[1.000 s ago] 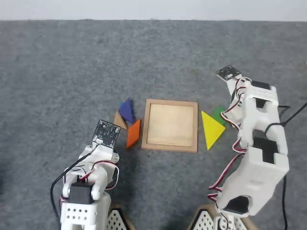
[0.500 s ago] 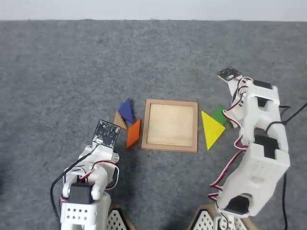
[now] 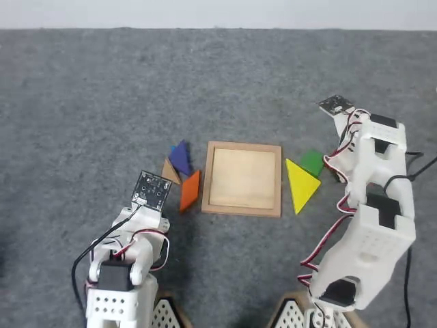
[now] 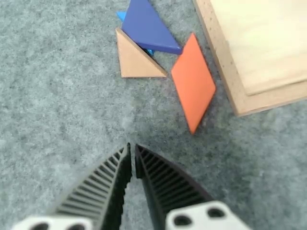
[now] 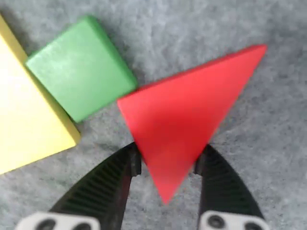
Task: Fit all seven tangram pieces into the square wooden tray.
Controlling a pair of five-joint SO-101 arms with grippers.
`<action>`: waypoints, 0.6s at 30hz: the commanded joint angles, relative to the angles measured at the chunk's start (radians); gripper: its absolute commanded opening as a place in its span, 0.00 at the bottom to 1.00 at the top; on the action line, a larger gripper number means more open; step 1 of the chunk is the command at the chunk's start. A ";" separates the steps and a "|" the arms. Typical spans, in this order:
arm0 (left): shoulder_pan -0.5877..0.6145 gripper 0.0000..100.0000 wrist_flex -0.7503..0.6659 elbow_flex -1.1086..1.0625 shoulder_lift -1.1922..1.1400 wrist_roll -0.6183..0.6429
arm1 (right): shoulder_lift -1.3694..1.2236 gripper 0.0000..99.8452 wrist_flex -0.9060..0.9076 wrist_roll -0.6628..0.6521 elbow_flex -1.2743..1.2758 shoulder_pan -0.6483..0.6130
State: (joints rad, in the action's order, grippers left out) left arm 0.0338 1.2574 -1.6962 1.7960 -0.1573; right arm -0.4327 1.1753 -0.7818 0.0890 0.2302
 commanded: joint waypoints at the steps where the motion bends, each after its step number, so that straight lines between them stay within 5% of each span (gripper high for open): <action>1: 0.003 0.02 0.003 0.012 0.017 0.008 | 0.007 0.07 0.035 0.041 0.002 0.018; 13: 0.003 0.02 0.003 0.012 0.017 0.008 | 0.122 0.08 -0.073 0.038 -0.003 0.395; 18: 0.003 0.02 0.003 0.012 0.017 0.008 | 0.173 0.08 -0.051 0.101 -0.002 0.427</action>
State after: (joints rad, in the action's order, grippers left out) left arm 0.0338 1.2574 -1.6962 1.7960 -0.1573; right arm -0.3514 1.1170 -0.7388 0.1089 0.6552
